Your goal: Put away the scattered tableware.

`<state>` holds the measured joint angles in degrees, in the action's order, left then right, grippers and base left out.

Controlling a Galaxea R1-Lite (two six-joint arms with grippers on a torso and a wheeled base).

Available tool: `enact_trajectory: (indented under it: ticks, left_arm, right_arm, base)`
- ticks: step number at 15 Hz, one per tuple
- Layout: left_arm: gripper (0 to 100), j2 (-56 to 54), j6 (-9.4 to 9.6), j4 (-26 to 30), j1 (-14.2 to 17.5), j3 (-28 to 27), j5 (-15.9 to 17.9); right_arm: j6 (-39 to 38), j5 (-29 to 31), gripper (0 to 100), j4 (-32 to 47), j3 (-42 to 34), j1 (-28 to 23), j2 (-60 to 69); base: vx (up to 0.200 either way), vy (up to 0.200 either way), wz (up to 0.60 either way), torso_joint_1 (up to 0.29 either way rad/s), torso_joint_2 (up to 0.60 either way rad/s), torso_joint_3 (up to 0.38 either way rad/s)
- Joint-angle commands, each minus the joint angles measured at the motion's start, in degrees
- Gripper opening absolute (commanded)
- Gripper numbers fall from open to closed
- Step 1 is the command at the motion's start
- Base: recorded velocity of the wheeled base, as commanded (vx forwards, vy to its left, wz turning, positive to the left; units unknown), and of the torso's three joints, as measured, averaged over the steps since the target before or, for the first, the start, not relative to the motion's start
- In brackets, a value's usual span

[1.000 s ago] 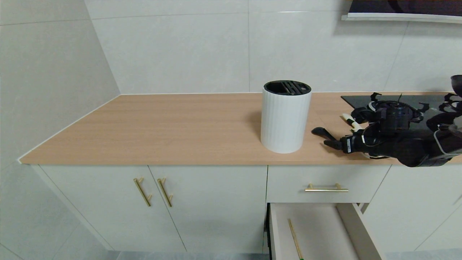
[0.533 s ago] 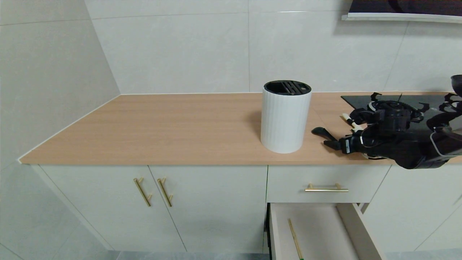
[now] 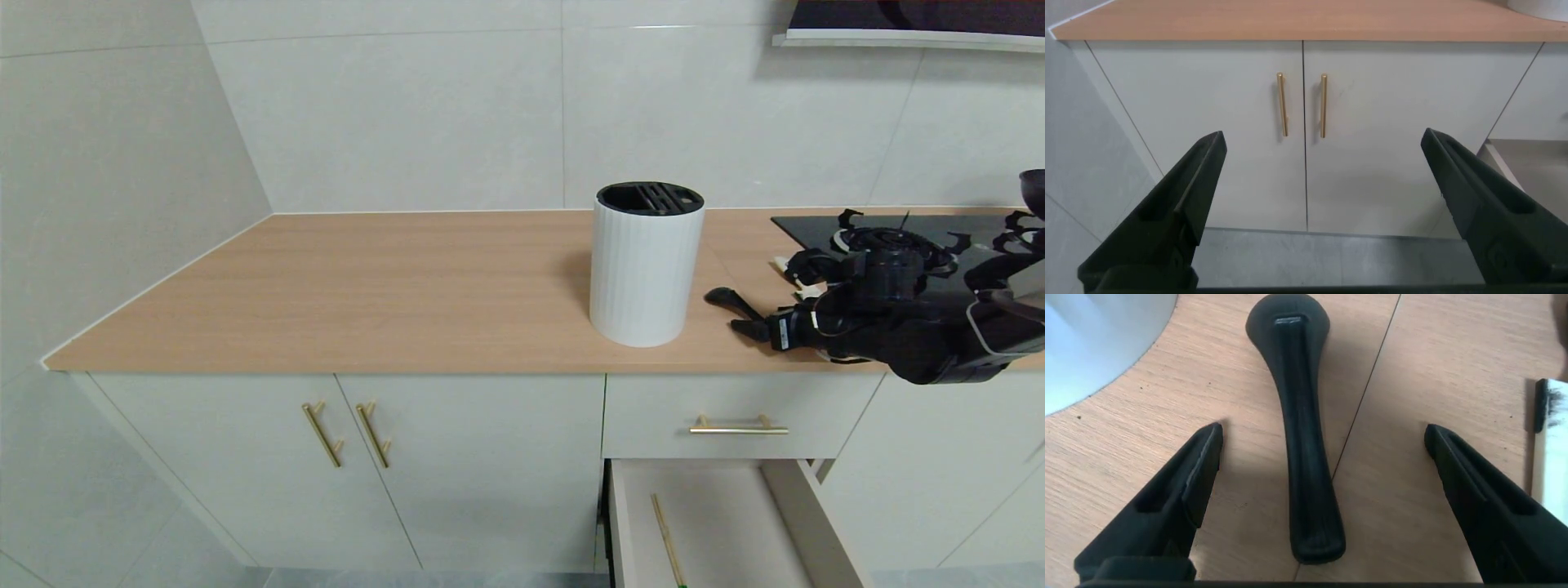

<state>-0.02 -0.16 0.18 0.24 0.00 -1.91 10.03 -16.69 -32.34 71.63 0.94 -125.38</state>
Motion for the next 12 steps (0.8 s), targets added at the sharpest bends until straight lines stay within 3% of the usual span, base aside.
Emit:
enact_trajectory:
  ticks: [1,8,12]
  left_arm:
    - [100,0.02,-0.02,-0.01,0.02,0.00,-0.11]
    - [100,0.02,-0.02,-0.01,0.02,0.00,-0.02]
    - [100,0.02,-0.02,-0.01,0.02,0.00,-0.02]
  right_arm:
    - [-0.01,-0.01,0,0.00,0.09,0.03,-0.39]
    - [-0.01,0.17,0,0.09,0.61,0.03,-0.48]
    - [-3.18,5.00,0,2.72,1.84,1.35,1.89]
  base:
    - [0.000,0.000,0.00,0.000,0.00,0.000]
    - [0.000,0.000,0.00,0.000,0.00,0.000]
    - [0.000,0.000,0.00,0.000,0.00,0.000]
